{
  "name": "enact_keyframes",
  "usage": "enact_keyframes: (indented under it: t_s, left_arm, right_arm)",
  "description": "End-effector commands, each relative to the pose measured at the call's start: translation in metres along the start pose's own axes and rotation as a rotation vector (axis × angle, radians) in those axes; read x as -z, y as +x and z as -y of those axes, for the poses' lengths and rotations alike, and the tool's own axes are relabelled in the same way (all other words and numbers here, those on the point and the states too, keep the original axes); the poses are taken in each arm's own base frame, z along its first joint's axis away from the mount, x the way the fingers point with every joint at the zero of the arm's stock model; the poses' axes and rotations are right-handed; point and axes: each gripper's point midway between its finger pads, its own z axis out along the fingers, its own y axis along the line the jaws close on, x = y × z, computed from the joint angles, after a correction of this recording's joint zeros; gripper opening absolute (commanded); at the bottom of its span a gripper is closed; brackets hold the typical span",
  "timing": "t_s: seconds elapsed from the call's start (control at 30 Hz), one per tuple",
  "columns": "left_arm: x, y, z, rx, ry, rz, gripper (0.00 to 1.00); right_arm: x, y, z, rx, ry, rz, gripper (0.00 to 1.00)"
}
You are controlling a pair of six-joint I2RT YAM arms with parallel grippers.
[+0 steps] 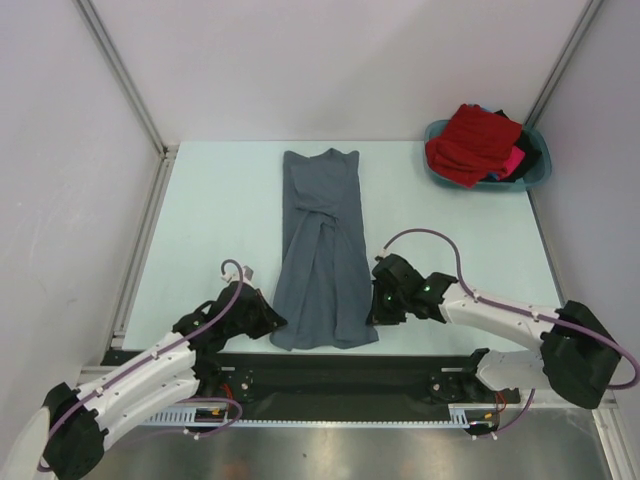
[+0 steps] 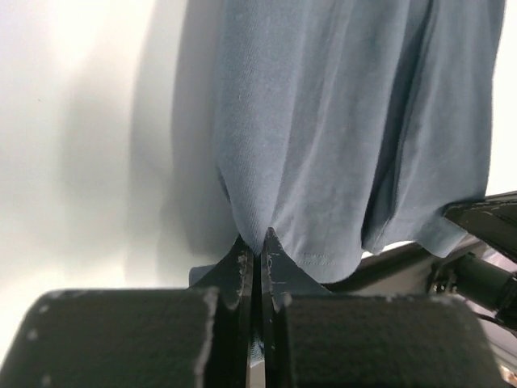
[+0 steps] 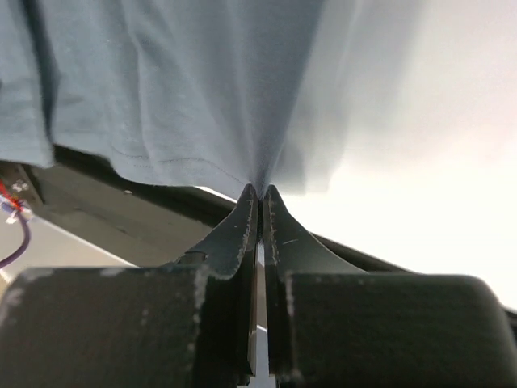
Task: Fold and stack the t-shirts
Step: Fold the tshirt
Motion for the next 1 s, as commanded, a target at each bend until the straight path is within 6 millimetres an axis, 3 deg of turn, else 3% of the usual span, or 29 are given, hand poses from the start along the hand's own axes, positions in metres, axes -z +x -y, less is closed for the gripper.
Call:
enact_keyframes:
  t_s: [0.0, 0.03, 0.07, 0.1, 0.13, 0.2, 0.3, 0.4, 0.43, 0.5, 0.6, 0.77, 0.97]
  left_arm:
    - [0.009, 0.005, 0.011, 0.026, 0.024, -0.037, 0.00]
    - [0.009, 0.006, 0.014, 0.027, 0.037, -0.040, 0.00]
    - [0.009, 0.008, 0.015, 0.025, 0.047, -0.049, 0.07]
    - [0.008, 0.009, 0.015, 0.024, 0.051, -0.052, 0.43]
    - [0.008, 0.009, 0.015, 0.023, 0.051, -0.053, 0.56]
    - [0.009, 0.006, 0.019, 0.014, 0.060, -0.040, 0.63]
    - [0.017, -0.007, 0.021, 0.002, 0.029, 0.018, 0.89]
    - [0.026, -0.026, 0.015, -0.025, -0.031, 0.105, 0.97]
    - [0.033, -0.035, 0.024, -0.041, -0.017, 0.136, 0.98]
    - [0.044, -0.051, 0.025, -0.050, -0.043, 0.207, 1.00]
    - [0.056, -0.062, 0.026, -0.066, -0.060, 0.254, 1.00]
    - [0.063, -0.070, 0.023, -0.078, -0.090, 0.294, 1.00]
    - [0.063, -0.067, 0.020, -0.075, -0.074, 0.293, 1.00]
  right_arm:
    - [0.019, 0.009, 0.025, -0.014, 0.120, 0.001, 0.02]
    - [0.020, 0.012, 0.028, -0.014, 0.124, -0.003, 0.09]
    - [0.021, 0.014, 0.031, -0.010, 0.130, -0.009, 0.38]
    - [0.024, 0.008, 0.036, -0.015, 0.164, 0.037, 0.49]
    - [0.028, 0.005, 0.039, -0.011, 0.185, 0.056, 0.58]
    - [0.040, -0.011, 0.031, 0.008, 0.171, 0.126, 0.64]
    - [0.049, -0.029, 0.009, 0.054, 0.094, 0.185, 0.67]
    - [0.046, -0.043, -0.032, 0.102, -0.053, 0.189, 0.65]
    - [0.045, -0.048, -0.043, 0.113, -0.089, 0.197, 0.63]
    - [0.033, -0.043, -0.070, 0.129, -0.200, 0.129, 0.60]
    - [0.016, -0.037, -0.095, 0.113, -0.314, 0.071, 0.56]
    - [0.000, -0.031, -0.121, 0.102, -0.429, 0.039, 0.51]
    - [-0.013, -0.007, -0.135, 0.073, -0.543, -0.043, 0.45]
